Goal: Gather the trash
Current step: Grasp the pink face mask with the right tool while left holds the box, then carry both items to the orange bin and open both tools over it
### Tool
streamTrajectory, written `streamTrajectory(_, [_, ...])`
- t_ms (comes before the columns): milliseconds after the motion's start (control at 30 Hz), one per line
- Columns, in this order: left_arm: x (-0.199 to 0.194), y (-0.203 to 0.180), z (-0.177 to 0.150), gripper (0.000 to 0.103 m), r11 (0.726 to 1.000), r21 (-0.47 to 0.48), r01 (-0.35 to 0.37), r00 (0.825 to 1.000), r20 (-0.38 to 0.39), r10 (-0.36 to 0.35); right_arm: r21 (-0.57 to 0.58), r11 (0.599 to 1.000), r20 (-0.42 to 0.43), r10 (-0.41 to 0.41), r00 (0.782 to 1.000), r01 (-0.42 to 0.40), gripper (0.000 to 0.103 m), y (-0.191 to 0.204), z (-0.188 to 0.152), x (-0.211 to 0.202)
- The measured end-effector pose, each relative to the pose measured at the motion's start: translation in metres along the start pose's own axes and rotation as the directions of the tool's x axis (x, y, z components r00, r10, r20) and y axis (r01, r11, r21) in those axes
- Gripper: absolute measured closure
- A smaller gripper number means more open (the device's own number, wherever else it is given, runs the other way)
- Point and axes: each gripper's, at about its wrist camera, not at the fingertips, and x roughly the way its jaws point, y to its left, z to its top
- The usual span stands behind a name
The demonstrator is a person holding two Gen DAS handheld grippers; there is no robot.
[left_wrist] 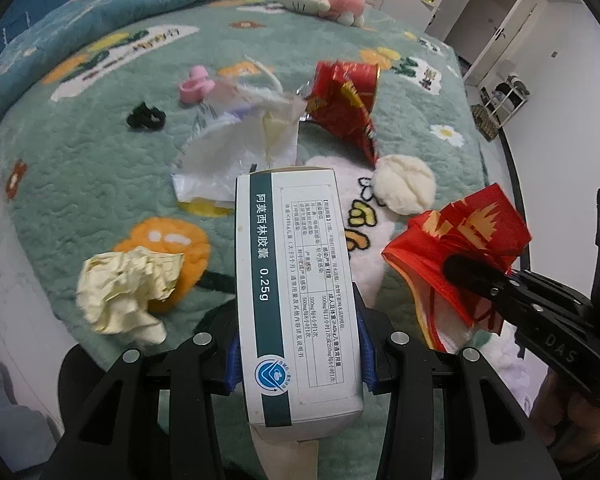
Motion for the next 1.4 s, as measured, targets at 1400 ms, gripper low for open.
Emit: streamTrajectory(1400, [0.118, -0.394, -0.043, 0.058, 0.668, 0.571, 0.477, 0.875, -0.379, -0.301, 0.647, 0.684, 0.146, -0.545, 0.826, 0.338, 0.098, -0.274, -0.207, -0.247])
